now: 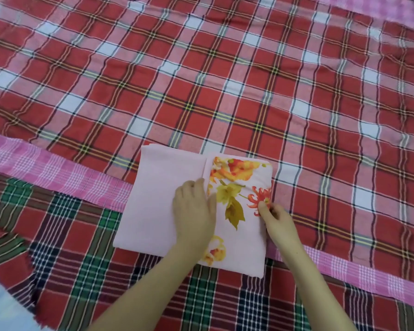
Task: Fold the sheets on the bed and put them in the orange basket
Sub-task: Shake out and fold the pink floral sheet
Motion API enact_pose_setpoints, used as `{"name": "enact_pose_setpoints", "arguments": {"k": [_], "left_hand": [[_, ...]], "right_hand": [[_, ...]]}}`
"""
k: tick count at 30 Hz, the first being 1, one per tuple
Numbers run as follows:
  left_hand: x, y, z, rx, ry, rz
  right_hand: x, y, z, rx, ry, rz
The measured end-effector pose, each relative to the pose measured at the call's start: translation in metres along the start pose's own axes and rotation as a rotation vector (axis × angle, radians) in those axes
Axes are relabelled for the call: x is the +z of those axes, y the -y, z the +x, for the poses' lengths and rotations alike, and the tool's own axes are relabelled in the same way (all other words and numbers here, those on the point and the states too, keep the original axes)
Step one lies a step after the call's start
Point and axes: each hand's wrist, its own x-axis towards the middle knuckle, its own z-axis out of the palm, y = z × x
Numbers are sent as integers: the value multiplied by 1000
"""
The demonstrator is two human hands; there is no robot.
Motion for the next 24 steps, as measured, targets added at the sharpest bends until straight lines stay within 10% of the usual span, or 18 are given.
{"name": "enact_pose_setpoints", "arguments": {"k": [4, 11, 15, 19, 24], "left_hand": [[-7, 29, -37, 296, 128, 8], [-78, 95, -30, -774, 359, -995], [-109, 122, -33, -930, 209, -1263], [-109, 142, -39, -760, 261, -944], [-90, 160, -31, -715, 108, -837]], "right_hand": [[0, 24, -21, 2, 187, 354], [85, 133, -89, -252, 115, 155], [161, 152, -97, -310, 207, -107], [199, 139, -106, -332, 273, -224], [177, 103, -99, -391, -278, -385]]}}
